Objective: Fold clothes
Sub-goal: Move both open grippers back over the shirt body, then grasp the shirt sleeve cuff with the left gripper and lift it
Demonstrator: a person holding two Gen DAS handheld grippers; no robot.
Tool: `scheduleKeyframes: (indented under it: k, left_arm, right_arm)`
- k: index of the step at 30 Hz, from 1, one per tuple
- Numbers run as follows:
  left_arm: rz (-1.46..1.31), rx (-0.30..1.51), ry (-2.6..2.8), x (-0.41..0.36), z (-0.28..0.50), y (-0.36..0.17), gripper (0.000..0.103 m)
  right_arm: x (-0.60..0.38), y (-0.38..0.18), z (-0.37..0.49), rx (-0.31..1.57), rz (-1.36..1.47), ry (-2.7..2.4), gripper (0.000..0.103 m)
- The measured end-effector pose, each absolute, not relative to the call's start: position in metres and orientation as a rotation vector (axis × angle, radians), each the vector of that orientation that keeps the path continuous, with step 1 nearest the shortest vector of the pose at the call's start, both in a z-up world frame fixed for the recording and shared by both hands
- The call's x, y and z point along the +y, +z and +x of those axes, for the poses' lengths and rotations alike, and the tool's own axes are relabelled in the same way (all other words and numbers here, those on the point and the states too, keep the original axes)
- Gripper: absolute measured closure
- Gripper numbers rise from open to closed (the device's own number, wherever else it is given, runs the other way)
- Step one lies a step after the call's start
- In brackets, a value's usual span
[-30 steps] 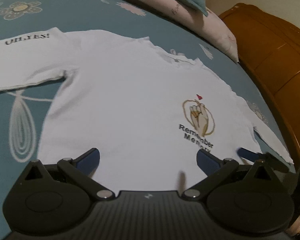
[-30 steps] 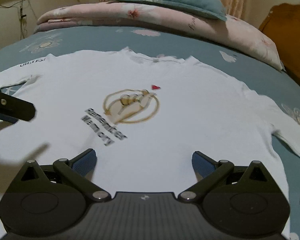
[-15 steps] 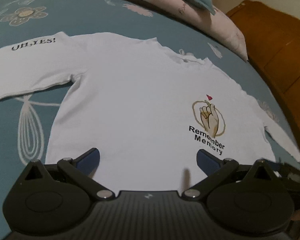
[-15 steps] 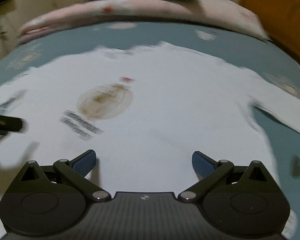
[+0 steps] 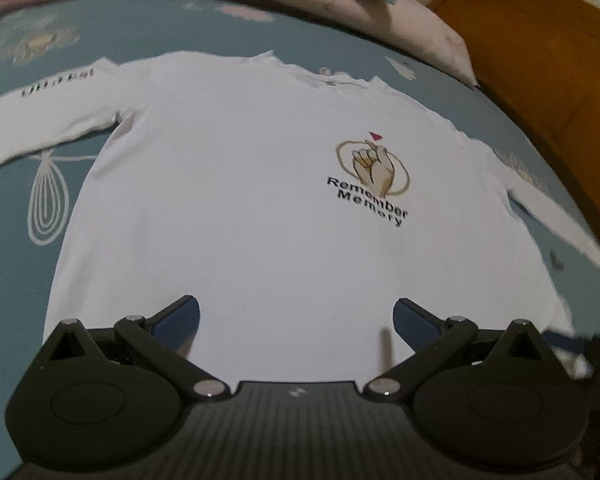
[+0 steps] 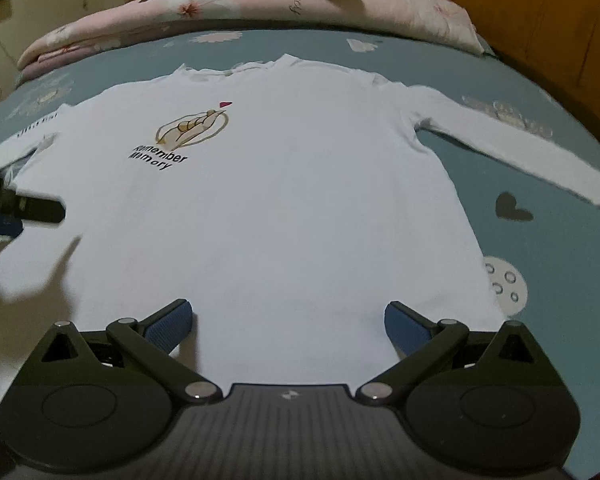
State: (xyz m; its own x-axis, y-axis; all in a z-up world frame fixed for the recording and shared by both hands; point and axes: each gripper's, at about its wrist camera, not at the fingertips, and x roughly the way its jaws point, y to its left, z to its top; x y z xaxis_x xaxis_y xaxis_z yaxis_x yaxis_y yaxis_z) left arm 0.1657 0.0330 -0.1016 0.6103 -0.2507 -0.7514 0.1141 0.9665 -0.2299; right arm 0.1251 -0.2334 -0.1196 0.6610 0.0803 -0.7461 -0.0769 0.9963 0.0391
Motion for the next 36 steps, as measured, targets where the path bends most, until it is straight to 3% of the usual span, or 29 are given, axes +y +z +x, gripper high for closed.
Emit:
scheduleKeyframes:
  k: [6, 14, 22, 28, 33, 36]
  left_arm:
    - [0.030, 0.882, -0.181, 0.008, 0.155, -0.107, 0.001]
    - [0.028, 0.925, -0.145, 0.007, 0.148, -0.102, 0.001]
    - [-0.150, 0.898, -0.202, 0.033, 0.159, -0.067, 0.004]
    - [-0.495, 0.770, -0.218, 0.108, 0.173, -0.039, 0.008]
    - [-0.745, 0.768, -0.147, 0.187, 0.186, -0.051, 0.043]
    - [-0.917, 0.756, -0.133, 0.237, 0.188, -0.069, 0.044]
  right_arm:
    - [-0.233, -0.120, 0.120, 0.839, -0.004, 0.068, 0.000]
    - [-0.235, -0.120, 0.108, 0.841, -0.008, 0.067, 0.000]
    - [-0.235, -0.121, 0.106, 0.833, -0.015, 0.075, 0.000]
    - [-0.235, -0.122, 0.104, 0.820, -0.018, 0.078, 0.000]
    - [-0.234, -0.122, 0.106, 0.825, -0.018, 0.069, 0.000]
    - [-0.233, -0.122, 0.106, 0.827, -0.017, 0.064, 0.000]
